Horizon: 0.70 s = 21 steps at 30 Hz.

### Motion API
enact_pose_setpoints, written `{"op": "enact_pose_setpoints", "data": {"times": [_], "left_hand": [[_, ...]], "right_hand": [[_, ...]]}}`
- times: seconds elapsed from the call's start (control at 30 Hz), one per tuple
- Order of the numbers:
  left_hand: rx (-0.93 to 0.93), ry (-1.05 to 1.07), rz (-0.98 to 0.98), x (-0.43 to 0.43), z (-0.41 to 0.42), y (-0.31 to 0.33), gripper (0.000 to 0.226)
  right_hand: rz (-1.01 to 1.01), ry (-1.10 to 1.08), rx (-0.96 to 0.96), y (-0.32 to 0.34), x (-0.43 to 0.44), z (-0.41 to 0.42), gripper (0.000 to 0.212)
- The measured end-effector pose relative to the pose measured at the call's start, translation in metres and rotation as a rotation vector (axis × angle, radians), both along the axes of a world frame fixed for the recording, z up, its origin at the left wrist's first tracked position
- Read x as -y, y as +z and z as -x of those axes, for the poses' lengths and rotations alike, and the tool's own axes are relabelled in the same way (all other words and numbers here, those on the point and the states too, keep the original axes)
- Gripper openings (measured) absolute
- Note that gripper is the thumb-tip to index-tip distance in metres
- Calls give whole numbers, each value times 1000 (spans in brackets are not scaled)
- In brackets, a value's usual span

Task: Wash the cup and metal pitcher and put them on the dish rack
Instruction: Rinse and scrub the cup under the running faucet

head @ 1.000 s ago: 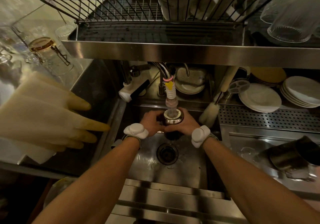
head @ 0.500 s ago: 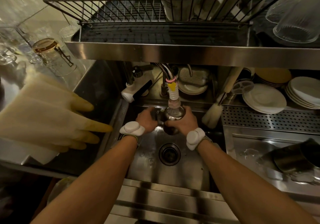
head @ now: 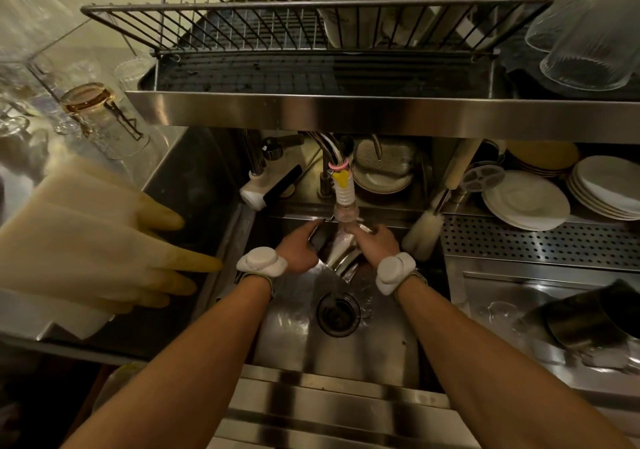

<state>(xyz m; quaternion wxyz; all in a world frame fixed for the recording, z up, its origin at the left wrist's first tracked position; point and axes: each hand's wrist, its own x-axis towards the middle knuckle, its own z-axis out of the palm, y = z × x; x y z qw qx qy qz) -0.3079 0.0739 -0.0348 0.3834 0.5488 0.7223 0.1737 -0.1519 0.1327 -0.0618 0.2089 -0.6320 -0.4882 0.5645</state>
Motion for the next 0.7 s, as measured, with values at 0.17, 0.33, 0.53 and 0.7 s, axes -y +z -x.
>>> {"op": "enact_pose_setpoints", "data": {"times": [0.17,0.33,0.53,0.7], "left_hand": [[79,-75,96,-3,-4,-6,96],[-18,-84,51,-7,-1,-9,100],[306,14,-4,-10,-6,-7,100],[480,252,-46,-8,-18,4,62]], "right_hand": [[229,-62,-70,-5,-10,4,76],[347,-187,-357,-7,-5,-4,42],[406,-129,-448,-9,2,-9,54],[480,-123,-522,-11,4,-10,57]]}}
